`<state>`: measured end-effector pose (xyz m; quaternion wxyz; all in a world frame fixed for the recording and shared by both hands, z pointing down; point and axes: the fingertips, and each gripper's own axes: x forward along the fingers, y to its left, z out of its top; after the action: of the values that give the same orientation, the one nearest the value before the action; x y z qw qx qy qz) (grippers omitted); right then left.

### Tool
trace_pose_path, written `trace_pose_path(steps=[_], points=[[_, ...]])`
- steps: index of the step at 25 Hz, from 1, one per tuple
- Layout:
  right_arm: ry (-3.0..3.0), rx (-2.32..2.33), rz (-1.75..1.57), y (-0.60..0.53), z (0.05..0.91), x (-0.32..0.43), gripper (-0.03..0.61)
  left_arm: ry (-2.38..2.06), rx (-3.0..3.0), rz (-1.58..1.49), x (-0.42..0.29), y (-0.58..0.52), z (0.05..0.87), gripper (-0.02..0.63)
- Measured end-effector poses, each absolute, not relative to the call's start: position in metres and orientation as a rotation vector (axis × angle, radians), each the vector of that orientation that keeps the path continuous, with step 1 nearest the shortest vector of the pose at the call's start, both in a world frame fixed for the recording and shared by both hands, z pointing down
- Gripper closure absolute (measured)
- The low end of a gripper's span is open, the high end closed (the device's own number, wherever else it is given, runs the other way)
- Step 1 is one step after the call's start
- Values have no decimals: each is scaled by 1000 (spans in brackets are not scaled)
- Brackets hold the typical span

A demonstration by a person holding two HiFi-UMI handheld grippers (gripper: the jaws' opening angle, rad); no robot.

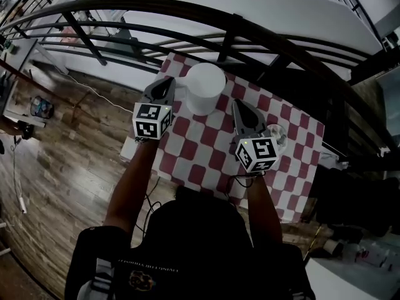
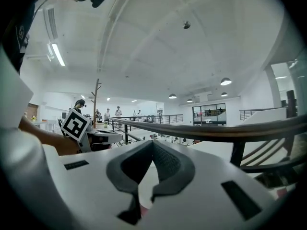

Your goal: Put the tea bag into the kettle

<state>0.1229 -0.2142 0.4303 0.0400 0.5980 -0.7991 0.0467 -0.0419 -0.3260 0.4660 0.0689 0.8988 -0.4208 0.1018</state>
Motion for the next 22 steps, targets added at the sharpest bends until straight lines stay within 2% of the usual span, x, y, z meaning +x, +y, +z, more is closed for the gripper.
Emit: trace_pose_path(steps=[22], points=[[-2422,1822,222,-254,455,126,568,-1257,2633,384,-42,-347,501,611]])
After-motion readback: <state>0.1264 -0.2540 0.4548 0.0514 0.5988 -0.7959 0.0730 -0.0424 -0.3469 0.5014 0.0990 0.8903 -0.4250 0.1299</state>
